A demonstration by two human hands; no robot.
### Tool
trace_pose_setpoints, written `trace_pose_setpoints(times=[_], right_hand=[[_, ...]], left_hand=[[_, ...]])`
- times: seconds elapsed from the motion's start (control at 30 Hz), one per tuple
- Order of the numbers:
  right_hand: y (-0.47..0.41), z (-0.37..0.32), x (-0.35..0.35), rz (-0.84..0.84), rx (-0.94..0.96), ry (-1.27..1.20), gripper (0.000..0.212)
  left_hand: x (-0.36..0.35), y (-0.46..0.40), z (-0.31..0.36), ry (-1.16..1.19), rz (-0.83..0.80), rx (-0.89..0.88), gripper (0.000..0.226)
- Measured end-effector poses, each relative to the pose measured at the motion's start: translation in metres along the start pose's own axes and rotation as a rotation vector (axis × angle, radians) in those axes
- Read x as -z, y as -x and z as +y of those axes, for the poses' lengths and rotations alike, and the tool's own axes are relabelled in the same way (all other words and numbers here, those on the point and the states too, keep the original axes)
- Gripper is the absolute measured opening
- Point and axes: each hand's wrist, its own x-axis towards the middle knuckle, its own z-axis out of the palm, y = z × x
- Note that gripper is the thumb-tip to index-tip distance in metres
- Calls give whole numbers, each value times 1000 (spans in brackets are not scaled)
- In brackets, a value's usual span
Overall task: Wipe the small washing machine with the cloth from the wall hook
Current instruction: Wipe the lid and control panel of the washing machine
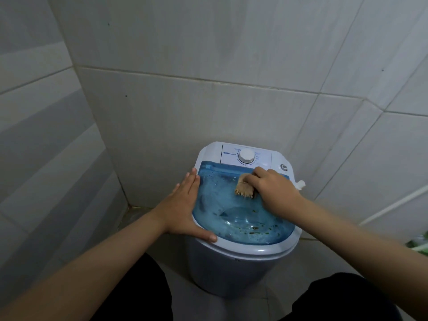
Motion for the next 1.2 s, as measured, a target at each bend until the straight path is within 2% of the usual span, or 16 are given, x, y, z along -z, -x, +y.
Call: trace_pose_setpoints(times=[0.23,0.33,0.4,0.47,0.6,0.8,1.07,1.2], right_hand=[[49,-16,3,-38,143,-44,54],[56,-14,19,-161,202,-178,55],[50,-7,32,-191,175,-353,54],[34,7,39,-98,89,-430,52],[-6,44,31,89,-109,-341,48],[-10,54,-6,-13,-127,4,53],[51,30,-13,45,-81,-45,57],[80,4,-12,64,-136,-46,53]], left_hand=[[1,1,1,-3,-9,-2,157],[3,2,2,-10,-22,0,158],[3,2,2,-11,-24,3,158],[4,2,3,-10,-25,3,159],[4,2,3,-8,-22,2,160],[3,1,3,1,-19,2,158],[2,0,1,4,-13,-2,161],[1,0,1,1,-17,0,162]])
